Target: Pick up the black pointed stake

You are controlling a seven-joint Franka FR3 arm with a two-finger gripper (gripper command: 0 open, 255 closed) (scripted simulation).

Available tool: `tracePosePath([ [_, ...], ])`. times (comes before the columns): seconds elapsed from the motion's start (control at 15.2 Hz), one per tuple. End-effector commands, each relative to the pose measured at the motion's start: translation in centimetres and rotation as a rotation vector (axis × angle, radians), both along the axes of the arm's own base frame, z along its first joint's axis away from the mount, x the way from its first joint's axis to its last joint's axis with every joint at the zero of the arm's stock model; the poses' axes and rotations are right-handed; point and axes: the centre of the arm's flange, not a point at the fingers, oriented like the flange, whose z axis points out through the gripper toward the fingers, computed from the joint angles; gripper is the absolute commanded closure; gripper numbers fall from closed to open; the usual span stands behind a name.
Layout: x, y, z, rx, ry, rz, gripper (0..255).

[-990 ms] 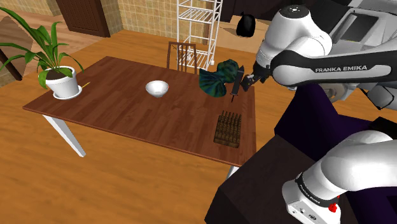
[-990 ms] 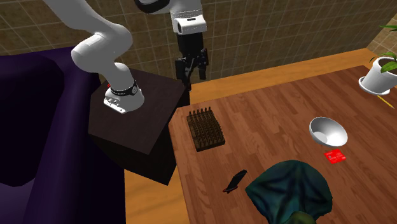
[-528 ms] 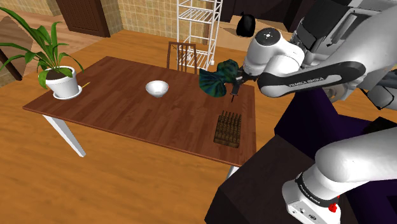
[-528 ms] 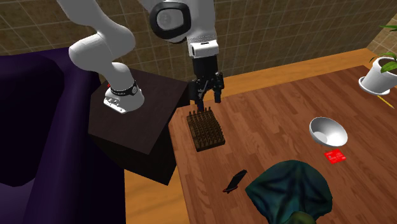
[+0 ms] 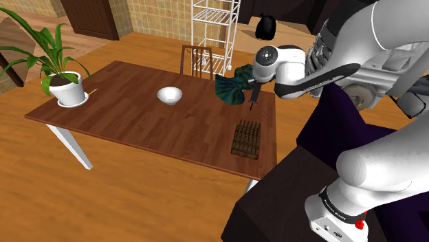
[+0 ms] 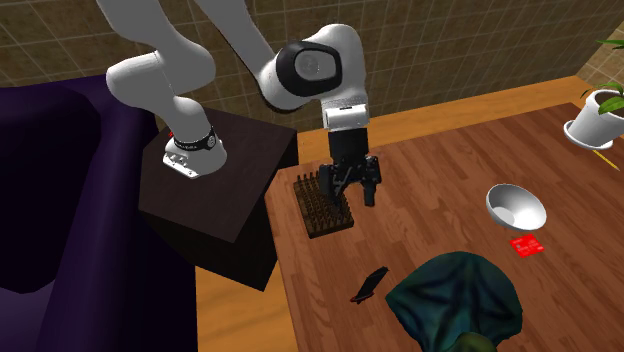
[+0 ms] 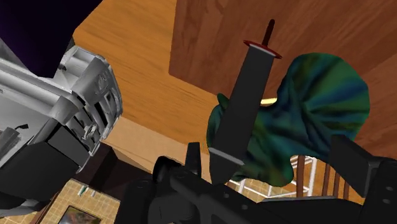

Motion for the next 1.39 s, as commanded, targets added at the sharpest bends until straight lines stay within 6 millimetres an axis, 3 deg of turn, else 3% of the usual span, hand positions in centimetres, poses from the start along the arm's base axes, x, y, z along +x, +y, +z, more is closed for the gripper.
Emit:
tracePosePath([
  [0.0,1.6,-1.4,-1.0,-0.046,-0.051,-0.038,0],
  [0.53,8.1,-7.7,-3.4,-0.213,-0.217,-0.192,0],
  [1.06,8.3,-7.9,-7.4,-0.218,-0.222,-0.196,0],
  [1.19,8.3,-7.9,-7.4,-0.218,-0.222,-0.196,0],
  [1.25,8.3,-7.9,-7.4,-0.218,-0.222,-0.196,255],
  [1.32,8.3,-7.9,-7.4,-0.218,-0.222,-0.196,255],
])
